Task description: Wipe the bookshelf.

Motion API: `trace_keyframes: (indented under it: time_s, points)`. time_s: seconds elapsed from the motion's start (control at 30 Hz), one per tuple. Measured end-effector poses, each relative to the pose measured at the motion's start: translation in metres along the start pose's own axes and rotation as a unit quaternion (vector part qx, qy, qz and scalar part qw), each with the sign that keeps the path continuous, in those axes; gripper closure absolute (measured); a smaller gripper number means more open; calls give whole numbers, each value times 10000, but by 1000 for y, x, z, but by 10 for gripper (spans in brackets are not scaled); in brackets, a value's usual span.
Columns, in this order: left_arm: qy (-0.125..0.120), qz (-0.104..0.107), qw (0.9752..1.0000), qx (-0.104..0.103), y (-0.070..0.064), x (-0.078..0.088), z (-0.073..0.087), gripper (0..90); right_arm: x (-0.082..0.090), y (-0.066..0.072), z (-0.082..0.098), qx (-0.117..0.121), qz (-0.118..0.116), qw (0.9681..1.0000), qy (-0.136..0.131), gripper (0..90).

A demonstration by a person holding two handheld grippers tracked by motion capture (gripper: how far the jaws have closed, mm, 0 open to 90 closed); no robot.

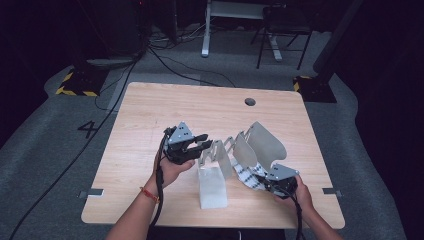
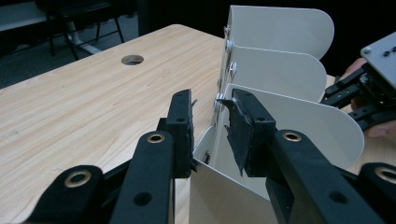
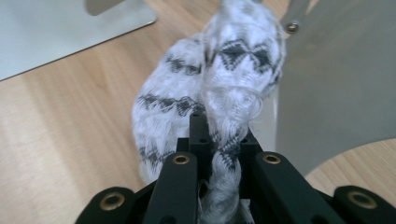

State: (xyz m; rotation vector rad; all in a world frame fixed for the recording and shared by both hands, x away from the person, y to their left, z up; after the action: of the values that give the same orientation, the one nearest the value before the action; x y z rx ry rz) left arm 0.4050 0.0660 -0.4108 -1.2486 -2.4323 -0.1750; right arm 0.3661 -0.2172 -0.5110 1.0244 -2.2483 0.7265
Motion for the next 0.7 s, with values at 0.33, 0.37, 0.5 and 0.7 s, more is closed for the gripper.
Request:
trace_keyframes:
  time_s: [0.33, 0.37, 0.5, 0.7]
  points:
    - [0, 2, 10000, 9, 0, 0, 0, 704, -14, 3, 3, -257, -288, 9990, 221, 586]
    - [0, 3, 10000, 10, 0, 0, 0, 704, -16, 2, 2, -225, -188, 9993, 235, 618]
    - [0, -3, 10000, 16, 0, 0, 0, 703, -21, 2, -2, -62, 71, 9994, 332, 715]
    - [-21, 33, 10000, 13, 0, 0, 0, 702, -21, -1, -5, 111, 453, 9980, 420, 827]
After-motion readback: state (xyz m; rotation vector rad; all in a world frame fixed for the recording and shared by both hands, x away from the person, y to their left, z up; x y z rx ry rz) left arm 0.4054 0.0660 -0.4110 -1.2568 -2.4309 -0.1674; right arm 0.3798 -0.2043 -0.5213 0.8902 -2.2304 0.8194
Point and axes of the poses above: each handheld gripper's, and its own axes: x roughly backward along the jaws, z roughly out of its underside, y roughly to its left, the point moved 5 cm from there along -x, roughly forward along the jaws
